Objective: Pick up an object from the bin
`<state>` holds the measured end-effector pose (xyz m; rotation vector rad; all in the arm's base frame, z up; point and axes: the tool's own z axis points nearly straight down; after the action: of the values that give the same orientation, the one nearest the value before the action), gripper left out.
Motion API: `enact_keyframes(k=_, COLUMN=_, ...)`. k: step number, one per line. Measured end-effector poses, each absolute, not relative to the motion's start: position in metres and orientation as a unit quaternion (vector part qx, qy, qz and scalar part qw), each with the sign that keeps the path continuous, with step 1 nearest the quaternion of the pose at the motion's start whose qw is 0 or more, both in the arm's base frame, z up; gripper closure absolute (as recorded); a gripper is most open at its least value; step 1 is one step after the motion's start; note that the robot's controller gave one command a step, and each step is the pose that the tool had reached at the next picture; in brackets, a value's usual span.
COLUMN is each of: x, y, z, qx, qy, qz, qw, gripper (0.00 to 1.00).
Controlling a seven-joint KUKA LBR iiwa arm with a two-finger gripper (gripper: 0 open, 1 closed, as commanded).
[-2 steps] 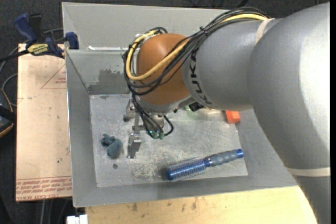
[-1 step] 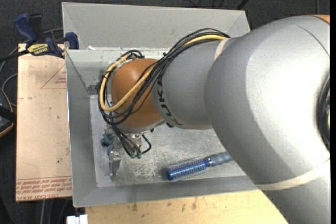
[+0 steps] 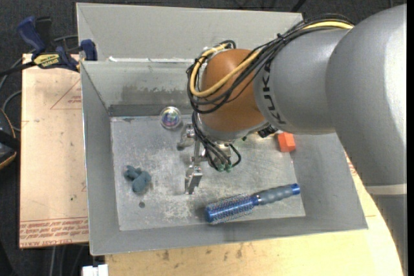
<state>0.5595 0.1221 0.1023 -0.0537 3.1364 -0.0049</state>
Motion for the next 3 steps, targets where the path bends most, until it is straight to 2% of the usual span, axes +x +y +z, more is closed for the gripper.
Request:
enact_keyframes(k=1, x=0.509, y=0.108, z=0.180, qx=-0.017, qy=1.000, qz=0.001, qw=0.002, gripper=0.00)
enact_keyframes(k=2, x=0.494, y=0.062, z=0.126, qx=-0.050, qy=0.999, qz=-0.001, qw=-0.003, gripper=0.00)
enact_keyframes(k=3, x=0.490, y=0.028, z=0.078, qx=-0.154, qy=0.988, qz=0.002, qw=0.015, gripper=0.00)
